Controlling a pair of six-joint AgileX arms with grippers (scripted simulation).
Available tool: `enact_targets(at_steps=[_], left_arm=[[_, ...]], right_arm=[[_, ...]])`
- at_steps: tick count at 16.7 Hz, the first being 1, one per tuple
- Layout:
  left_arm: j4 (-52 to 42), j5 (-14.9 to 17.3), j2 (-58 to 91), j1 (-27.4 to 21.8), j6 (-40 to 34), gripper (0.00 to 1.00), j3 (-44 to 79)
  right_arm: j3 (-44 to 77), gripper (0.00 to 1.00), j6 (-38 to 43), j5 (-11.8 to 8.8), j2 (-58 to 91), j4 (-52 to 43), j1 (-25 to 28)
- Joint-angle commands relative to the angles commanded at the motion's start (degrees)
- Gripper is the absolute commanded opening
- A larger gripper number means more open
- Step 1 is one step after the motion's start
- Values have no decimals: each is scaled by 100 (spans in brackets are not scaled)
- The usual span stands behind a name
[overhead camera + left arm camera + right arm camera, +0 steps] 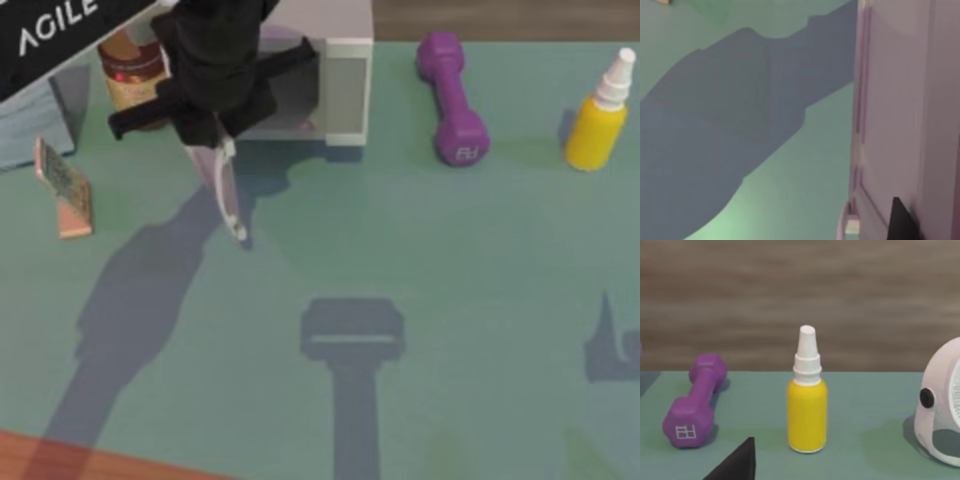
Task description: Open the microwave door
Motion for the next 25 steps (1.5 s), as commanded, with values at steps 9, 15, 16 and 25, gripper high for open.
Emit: enact_targets(at_steps=[9, 15, 16, 25], left_arm=[[-621, 293, 411, 126, 48, 0, 648], [-1597, 875, 957, 322, 218, 0, 1887], [-1763, 977, 1046, 351, 259, 0, 2086], [-2517, 1471, 1422, 490, 485, 0, 3015]], right_arm=[[0, 100, 0, 0, 0, 0, 0], [0, 100, 0, 0, 0, 0, 0], [0, 100, 0, 0, 0, 0, 0], [0, 100, 0, 0, 0, 0, 0]])
